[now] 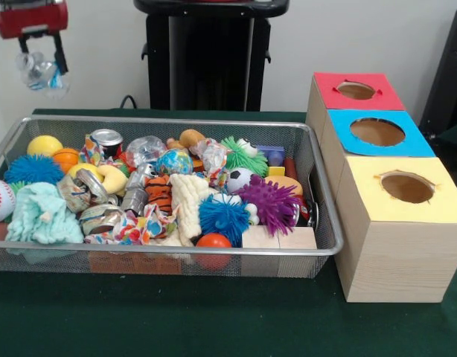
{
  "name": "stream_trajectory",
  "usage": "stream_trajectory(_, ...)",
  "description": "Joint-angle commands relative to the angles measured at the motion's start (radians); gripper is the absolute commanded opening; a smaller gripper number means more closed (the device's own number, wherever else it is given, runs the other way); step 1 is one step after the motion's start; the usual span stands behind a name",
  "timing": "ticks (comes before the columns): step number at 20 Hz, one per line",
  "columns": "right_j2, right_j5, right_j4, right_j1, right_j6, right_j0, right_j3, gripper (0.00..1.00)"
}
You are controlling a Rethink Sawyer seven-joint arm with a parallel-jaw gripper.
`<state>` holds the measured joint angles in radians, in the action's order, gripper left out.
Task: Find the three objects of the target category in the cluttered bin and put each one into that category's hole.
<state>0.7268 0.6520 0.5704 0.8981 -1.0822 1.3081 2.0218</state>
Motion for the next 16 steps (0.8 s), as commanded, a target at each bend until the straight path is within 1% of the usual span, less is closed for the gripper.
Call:
stream_trajectory(1, 0.046, 0.073, -0.216, 0.291, -0.144, -0.133, 0.199, 0.0)
stream_trajectory(4, -0.012, 0.038, -0.266, 0.32, -0.221, -0.22, 0.23, 0.0)
stream_trajectory(10, -0.185, -0.007, -0.301, 0.358, -0.471, -0.47, 0.248, 0.0)
stream_trajectory(14, -0.291, -0.017, -0.325, 0.38, -0.647, -0.64, 0.252, 0.0)
stream_trajectory(16, -0.335, -0.029, -0.327, 0.373, -0.73, -0.717, 0.246, 0.0)
